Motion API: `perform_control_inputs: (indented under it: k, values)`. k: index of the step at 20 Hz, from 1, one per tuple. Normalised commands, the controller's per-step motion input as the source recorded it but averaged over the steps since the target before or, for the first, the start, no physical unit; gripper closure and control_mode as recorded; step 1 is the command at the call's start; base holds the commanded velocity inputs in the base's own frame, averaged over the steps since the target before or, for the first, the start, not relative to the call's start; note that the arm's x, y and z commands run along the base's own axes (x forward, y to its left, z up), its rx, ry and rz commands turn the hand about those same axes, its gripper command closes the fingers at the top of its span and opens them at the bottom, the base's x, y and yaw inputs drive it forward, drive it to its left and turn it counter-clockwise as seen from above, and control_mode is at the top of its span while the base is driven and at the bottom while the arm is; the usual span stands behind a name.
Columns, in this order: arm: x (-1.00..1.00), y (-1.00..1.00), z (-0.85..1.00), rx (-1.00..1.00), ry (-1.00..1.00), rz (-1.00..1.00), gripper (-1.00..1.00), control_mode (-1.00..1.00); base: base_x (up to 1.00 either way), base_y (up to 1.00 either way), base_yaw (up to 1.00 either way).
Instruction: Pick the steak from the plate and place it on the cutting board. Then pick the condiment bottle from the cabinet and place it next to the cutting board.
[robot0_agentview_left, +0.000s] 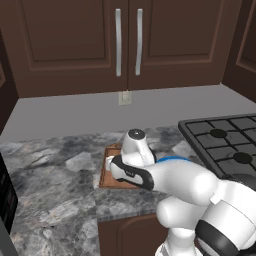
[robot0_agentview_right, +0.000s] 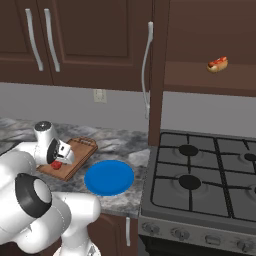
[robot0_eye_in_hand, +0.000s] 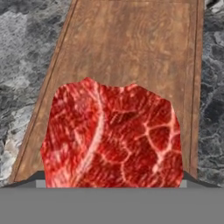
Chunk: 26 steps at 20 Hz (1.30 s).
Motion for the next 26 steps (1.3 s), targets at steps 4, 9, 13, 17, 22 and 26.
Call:
perform_control_inputs:
  k: [4,9,13,17,22,26]
  values:
    - [0.18,0.0,-0.04,0.0,0.0,0.0,1.0,-1.0,0.0,0.0,0.0]
    - [0.14,0.0,-0.07,0.0,0.0,0.0,1.0,-1.0,0.0,0.0,0.0]
    - [0.09,0.0,-0.13,0.0,0.0,0.0,1.0,-1.0,0.0,0.0,0.0]
    - [0.07,0.01,-0.14,0.0,0.0,0.0,1.0,-1.0,0.0,0.0,0.0]
    - [0.08,0.01,-0.15,0.0,0.0,0.0,1.0,-1.0,0.0,0.0,0.0]
    - [0.09,0.0,-0.15,0.0,0.0,0.0,1.0,-1.0,0.0,0.0,0.0]
